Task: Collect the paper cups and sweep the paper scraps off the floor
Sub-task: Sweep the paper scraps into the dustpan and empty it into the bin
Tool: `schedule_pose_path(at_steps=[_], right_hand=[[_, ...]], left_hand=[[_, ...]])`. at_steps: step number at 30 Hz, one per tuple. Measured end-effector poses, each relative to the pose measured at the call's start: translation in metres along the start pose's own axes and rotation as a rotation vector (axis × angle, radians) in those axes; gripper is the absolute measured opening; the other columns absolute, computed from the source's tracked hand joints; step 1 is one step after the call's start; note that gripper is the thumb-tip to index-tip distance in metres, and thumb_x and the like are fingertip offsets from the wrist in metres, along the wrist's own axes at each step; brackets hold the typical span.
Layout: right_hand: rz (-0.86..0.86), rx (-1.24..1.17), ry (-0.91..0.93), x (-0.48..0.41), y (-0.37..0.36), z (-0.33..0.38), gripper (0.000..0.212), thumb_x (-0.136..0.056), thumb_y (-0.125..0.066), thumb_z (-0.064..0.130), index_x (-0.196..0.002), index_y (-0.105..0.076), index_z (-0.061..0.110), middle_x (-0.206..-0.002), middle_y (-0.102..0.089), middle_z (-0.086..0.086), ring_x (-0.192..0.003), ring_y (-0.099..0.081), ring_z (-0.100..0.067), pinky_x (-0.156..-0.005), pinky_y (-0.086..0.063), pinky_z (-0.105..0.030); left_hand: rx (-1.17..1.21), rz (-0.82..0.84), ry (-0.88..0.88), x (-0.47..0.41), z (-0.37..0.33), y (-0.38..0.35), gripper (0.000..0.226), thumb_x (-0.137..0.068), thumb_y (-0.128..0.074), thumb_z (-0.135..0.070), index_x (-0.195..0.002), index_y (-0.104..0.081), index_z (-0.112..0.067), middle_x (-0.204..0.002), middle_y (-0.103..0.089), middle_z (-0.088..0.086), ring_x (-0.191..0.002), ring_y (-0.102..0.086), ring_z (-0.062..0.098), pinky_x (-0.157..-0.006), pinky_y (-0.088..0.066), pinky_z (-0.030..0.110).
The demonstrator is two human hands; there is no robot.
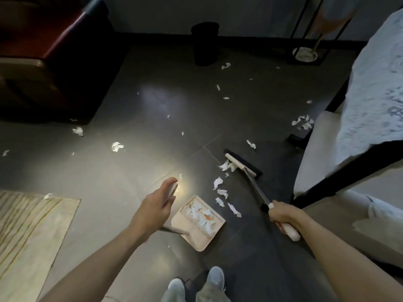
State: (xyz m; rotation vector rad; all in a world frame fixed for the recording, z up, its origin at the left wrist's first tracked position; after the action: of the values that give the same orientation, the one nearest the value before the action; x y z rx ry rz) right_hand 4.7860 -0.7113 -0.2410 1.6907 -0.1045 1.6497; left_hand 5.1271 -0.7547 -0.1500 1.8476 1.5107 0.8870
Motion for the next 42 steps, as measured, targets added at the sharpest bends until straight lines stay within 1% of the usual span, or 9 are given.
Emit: schedule_pose_path(at_steps=[3,8,11,14,16,18,29,38,42], right_hand=[[-0.003,-0.042,0.004,0.01,-0.011,-0.015,0.068,-0.088,-0.056,0.009,-0.147,-0.023,0.011,-0.103,-0.063,-0.014,-0.069,-0.06,-0.02,-0.054,-0.044,-0.022],[0.061,0.007,-0.031,0.038,-0.037,-0.046,0.087,-0.08,-0.049,0.005,-0.153,-0.01,0.03,-0.111,-0.053,0.003,-0.065,-0.043,-0.009,-0.05,-0.04,-0.018],[0.12,0.063,-0.021,0.061,-0.054,-0.051,0.087,-0.08,-0.05,0.008,-0.152,-0.012,0.038,-0.152,-0.029,-0.003,-0.086,-0.054,-0.012,-0.058,-0.045,-0.017],[0.2,0.011,0.003,0.088,-0.062,-0.053,0.086,-0.08,-0.053,0.005,-0.149,-0.019,0.042,-0.115,-0.051,-0.002,-0.059,-0.059,-0.008,-0.046,-0.045,-0.02],[0.219,-0.019,0.023,0.105,-0.057,-0.056,0.085,-0.079,-0.053,0.002,-0.148,-0.022,0.042,-0.08,-0.054,-0.001,-0.039,-0.05,-0.005,-0.04,-0.041,-0.021],[0.22,-0.058,0.031,0.121,-0.048,-0.06,0.085,-0.079,-0.053,0.001,-0.148,-0.023,0.042,-0.065,-0.052,-0.003,-0.034,-0.045,-0.006,-0.04,-0.04,-0.023],[0.151,-0.361,0.002,0.173,-0.063,-0.068,0.08,-0.085,-0.047,-0.006,-0.147,-0.025,0.038,-0.05,-0.036,-0.002,-0.037,-0.033,-0.009,-0.04,-0.031,-0.023],[0.054,-0.479,-0.087,0.176,-0.095,-0.096,0.08,-0.084,-0.048,-0.006,-0.15,-0.023,0.031,-0.041,-0.042,0.0,-0.035,-0.037,-0.01,-0.039,-0.033,-0.021],[0.04,-0.424,-0.089,0.157,-0.125,-0.07,0.061,-0.081,-0.049,-0.004,-0.137,-0.042,0.02,-0.044,-0.048,-0.001,-0.037,-0.042,-0.012,-0.041,-0.038,-0.022]], left_hand=[[-0.001,-0.007,-0.02,-0.004,-0.007,-0.003,0.04,-0.095,-0.053,-0.016,-0.132,-0.04,-0.026,-0.078,-0.058,-0.001,-0.062,-0.054,0.016,-0.061,-0.042,0.028],[0.027,-0.011,-0.039,-0.024,-0.019,-0.006,0.04,-0.095,-0.051,-0.015,-0.131,-0.038,-0.027,-0.09,-0.063,0.007,-0.077,-0.06,0.027,-0.066,-0.048,0.036],[0.053,-0.042,-0.057,-0.038,-0.025,-0.005,0.038,-0.096,-0.05,-0.015,-0.13,-0.038,-0.028,-0.095,-0.065,0.008,-0.079,-0.061,0.025,-0.067,-0.046,0.033],[0.075,-0.047,-0.032,-0.051,-0.02,-0.004,0.035,-0.097,-0.048,-0.019,-0.127,-0.034,-0.032,-0.09,-0.064,0.008,-0.072,-0.059,0.021,-0.063,-0.046,0.033],[0.074,-0.025,-0.037,-0.056,-0.014,-0.003,0.034,-0.098,-0.047,-0.021,-0.127,-0.034,-0.034,-0.09,-0.063,0.007,-0.073,-0.059,0.023,-0.065,-0.05,0.037],[0.069,0.013,-0.045,-0.055,-0.005,-0.002,0.033,-0.098,-0.046,-0.024,-0.126,-0.034,-0.037,-0.087,-0.064,0.008,-0.067,-0.06,0.022,-0.06,-0.054,0.039],[0.029,0.101,-0.202,-0.018,0.015,0.026,0.04,-0.095,-0.054,-0.02,-0.128,-0.036,-0.035,-0.094,-0.061,0.006,-0.07,-0.057,0.022,-0.065,-0.049,0.033],[0.007,0.203,-0.253,0.023,0.027,0.031,0.042,-0.095,-0.054,-0.017,-0.133,-0.039,-0.028,-0.096,-0.063,0.008,-0.067,-0.058,0.017,-0.066,-0.054,0.035],[-0.016,0.25,-0.273,0.035,0.03,0.032,0.043,-0.096,-0.053,-0.018,-0.134,-0.037,-0.03,-0.098,-0.058,-0.002,-0.072,-0.056,0.014,-0.067,-0.046,0.027]])
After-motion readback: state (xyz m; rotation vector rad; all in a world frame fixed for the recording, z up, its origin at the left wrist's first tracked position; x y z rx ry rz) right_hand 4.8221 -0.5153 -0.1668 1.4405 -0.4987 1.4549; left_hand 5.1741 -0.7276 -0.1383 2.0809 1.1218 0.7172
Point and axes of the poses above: each hand's wrist, its own x-axis away from the middle knuckle, its own y-axis out of the back of the hand, z = x × y, the point moved 10 cm from there along -x, towards the middle knuckle
